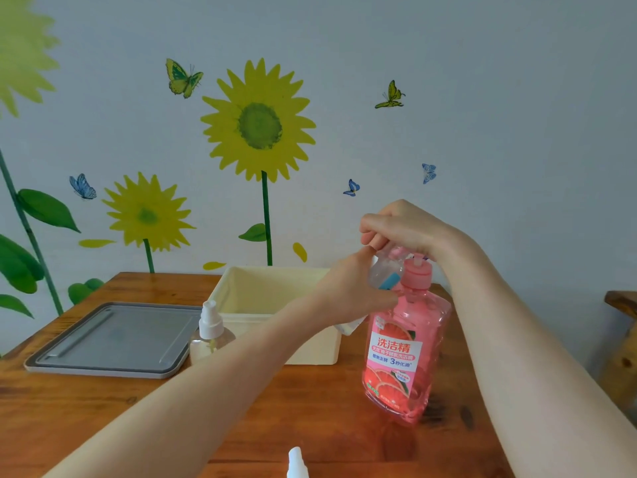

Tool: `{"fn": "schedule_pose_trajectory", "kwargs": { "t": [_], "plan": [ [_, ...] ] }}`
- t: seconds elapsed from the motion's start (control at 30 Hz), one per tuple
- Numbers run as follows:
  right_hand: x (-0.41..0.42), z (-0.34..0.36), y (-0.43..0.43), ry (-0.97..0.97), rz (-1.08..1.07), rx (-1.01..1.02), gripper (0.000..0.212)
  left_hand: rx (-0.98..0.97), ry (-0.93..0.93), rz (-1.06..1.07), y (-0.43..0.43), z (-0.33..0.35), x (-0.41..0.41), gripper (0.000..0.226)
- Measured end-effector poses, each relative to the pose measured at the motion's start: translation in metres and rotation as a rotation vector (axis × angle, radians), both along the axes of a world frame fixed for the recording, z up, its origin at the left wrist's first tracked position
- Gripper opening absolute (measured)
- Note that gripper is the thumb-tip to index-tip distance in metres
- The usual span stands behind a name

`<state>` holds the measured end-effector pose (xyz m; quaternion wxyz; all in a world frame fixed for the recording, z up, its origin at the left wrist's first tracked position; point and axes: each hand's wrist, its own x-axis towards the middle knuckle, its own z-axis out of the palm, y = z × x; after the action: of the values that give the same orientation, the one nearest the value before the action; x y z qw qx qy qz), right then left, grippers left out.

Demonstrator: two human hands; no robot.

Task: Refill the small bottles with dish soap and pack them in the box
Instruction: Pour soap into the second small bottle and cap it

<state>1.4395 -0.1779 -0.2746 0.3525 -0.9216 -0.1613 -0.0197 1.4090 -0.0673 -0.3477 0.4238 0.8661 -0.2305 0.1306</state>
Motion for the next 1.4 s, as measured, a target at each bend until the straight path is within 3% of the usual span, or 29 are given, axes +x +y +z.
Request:
{"fn": "schedule_pose_trajectory", "kwargs": {
  "t": [0.2, 0.37, 0.63, 0.83, 1.1, 1.4],
  "plan": [
    [0.0, -0.012, -0.001, 0.012, -0.012, 0.047, 0.028, -0.02, 0.031, 0.011, -0.004, -0.015, 0.0, 0.044],
    [-0.003, -0.001, 0.003, 0.037, 0.0, -0.032, 0.028, 0.012, 0.005, 0.016, 0.0, -0.001, -0.002, 0.041],
    [0.001, -0.014, -0.003, -0.007, -0.006, 0.081, 0.026, -0.033, 0.025, 0.006, -0.005, -0.017, 0.001, 0.046],
    [-0.001, 0.001, 0.0, 0.032, -0.002, -0.002, 0.029, 0.028, -0.007, 0.022, -0.001, 0.002, -0.002, 0.04],
    [0.003, -0.015, -0.003, 0.0, -0.023, 0.081, 0.028, 0.011, 0.036, 0.045, -0.005, -0.015, 0.002, 0.052],
    [-0.001, 0.001, 0.001, 0.027, 0.0, -0.022, 0.026, 0.015, 0.019, 0.05, -0.001, -0.001, 0.0, 0.043]
  ]
}}
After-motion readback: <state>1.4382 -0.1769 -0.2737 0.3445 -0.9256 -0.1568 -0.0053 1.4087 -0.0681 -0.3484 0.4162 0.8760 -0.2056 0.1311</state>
